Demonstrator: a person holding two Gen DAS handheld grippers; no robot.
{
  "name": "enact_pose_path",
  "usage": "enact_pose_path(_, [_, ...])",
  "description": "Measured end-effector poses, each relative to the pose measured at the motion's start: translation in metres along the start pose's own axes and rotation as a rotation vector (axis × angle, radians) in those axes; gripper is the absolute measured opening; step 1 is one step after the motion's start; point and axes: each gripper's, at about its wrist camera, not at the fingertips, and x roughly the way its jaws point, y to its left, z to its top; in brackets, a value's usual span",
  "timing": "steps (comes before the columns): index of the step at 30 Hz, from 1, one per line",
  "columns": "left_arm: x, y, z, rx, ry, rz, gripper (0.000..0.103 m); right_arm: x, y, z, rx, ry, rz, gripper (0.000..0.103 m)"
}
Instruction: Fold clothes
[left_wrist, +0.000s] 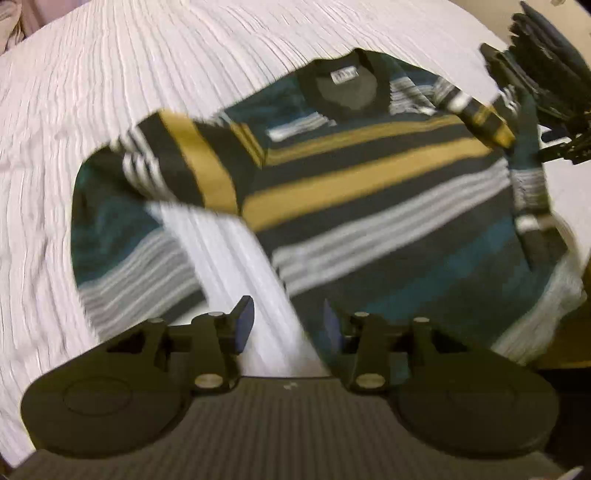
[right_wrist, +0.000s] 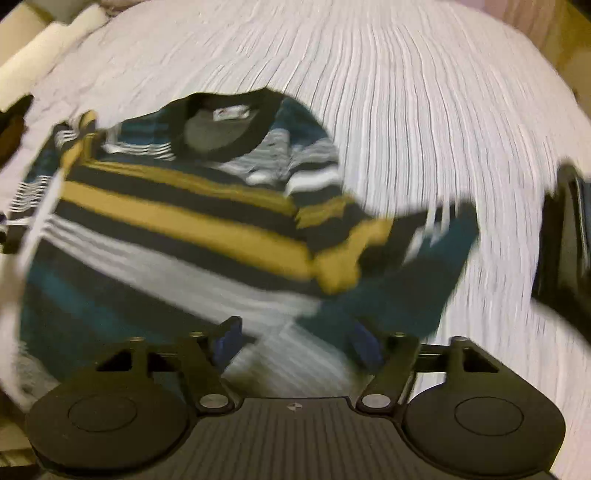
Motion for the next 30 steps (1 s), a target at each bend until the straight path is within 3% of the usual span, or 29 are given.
enact_pose_path(3, [0.021,-0.009,0.029,0.019,0.017,0.012,0.037,0.033,-0.011,0.019,-0.102,-0.011,-0.040,0.075])
enact_pose_path(7, [0.044,-0.021,0.049,0.050,0.051,0.028,0.037,0.082,-0.012,0.019,-0.391,0.079,-0.094,0.072])
enact_pose_path(8, [0.048,-0.023,0.052,0.058,0.057,0.034,0.037,0.089,-0.021,0.018,-0.425,0.086,-0.110,0.048])
enact_pose_path(9, [0.051,-0.024,0.056,0.065,0.057,0.039,0.037,0.088,-0.037,0.018,-0.420,0.065,-0.140,0.032])
enact_pose_path(11, [0.052,-0.022,0.062,0.075,0.042,0.052,0.037,0.078,-0.078,0.025,-0.298,0.013,-0.211,0.032])
enact_pose_path(14, [0.054,-0.013,0.073,0.068,0.002,0.079,0.037,0.065,-0.140,0.038,-0.090,-0.031,-0.322,0.037])
enact_pose_path(15, [0.056,-0.009,0.077,0.066,-0.013,0.086,0.038,0.062,-0.149,0.040,-0.059,-0.032,-0.337,0.045])
enact_pose_path(17, [0.060,0.000,0.087,0.072,-0.036,0.098,0.042,0.061,-0.152,0.046,-0.020,-0.009,-0.341,0.049])
enact_pose_path(20, [0.068,0.006,0.103,0.118,-0.064,0.097,0.043,0.058,-0.134,0.057,0.007,-0.005,-0.317,0.049])
enact_pose_path(24, [0.093,0.002,0.128,0.262,-0.105,0.078,0.043,0.041,-0.092,0.079,0.011,-0.114,-0.257,0.049])
enact_pose_path(27, [0.113,-0.006,0.146,0.374,-0.131,0.069,0.043,0.042,-0.063,0.100,-0.048,-0.179,-0.092,0.049])
enact_pose_path(30, [0.134,-0.011,0.167,0.468,-0.161,0.058,0.043,0.077,-0.036,0.124,-0.183,-0.151,0.007,0.049])
